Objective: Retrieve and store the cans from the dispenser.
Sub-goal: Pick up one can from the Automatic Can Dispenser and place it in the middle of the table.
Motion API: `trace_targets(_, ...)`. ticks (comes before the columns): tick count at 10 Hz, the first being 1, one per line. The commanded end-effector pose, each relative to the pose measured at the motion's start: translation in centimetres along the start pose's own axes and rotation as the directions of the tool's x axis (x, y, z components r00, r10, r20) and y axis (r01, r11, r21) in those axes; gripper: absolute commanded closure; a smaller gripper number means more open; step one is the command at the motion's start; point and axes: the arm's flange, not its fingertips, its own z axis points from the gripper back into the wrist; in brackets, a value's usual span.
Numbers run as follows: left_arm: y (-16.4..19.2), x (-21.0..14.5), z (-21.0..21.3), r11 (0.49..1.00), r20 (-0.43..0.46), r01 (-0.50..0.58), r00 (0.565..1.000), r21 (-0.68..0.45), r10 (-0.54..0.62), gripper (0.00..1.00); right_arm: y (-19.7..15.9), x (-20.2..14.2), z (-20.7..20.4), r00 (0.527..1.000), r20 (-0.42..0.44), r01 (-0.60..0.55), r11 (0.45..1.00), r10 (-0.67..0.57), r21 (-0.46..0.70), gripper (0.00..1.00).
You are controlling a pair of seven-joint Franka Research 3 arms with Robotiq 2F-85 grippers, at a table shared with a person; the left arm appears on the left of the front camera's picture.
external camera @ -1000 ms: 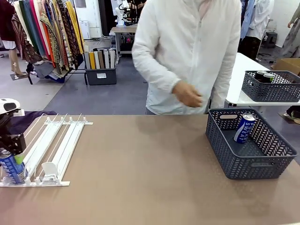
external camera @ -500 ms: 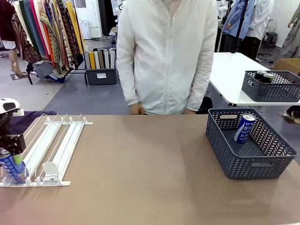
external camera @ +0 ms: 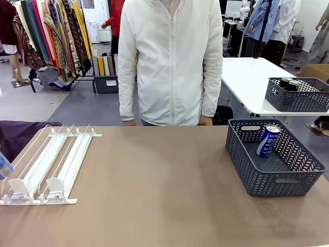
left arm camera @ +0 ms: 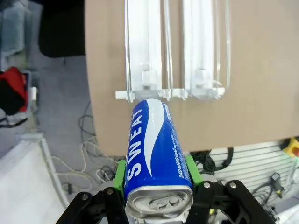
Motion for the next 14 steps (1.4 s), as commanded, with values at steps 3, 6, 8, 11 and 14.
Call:
trace_targets(3,1.5,-0.7,6.6,0.978,0.090,0.137,0.988,-0.155,-0.124,1.00,0.4,0.3,-0.1,1.000,0.007,-0.002,1.000,0.002,0.012,0.00)
trace_targets(6,0.2,-2.4,7.4,0.994,0.107,0.080,0.992,-0.070,-0.072,1.00,0.4,0.3,-0.1,1.000,0.007,-0.002,1.000,0.002,0.012,0.00)
trace_targets(8,0.2,-2.4,7.4,0.994,0.107,0.080,0.992,-0.070,-0.072,1.00,0.4,0.3,-0.1,1.000,0.007,-0.002,1.000,0.002,0.012,0.00)
trace_targets(11,-9.5,0.0,7.9,0.923,0.139,0.337,0.939,-0.188,-0.314,1.00,0.4,0.3,-0.1,1.000,0.007,-0.002,1.000,0.002,0.012,0.00)
trace_targets(14,-29.9,7.1,6.2,0.861,0.115,0.473,0.881,-0.187,-0.459,1.00,0.4,0.3,-0.1,1.000,0.007,-0.002,1.000,0.002,0.012,0.00)
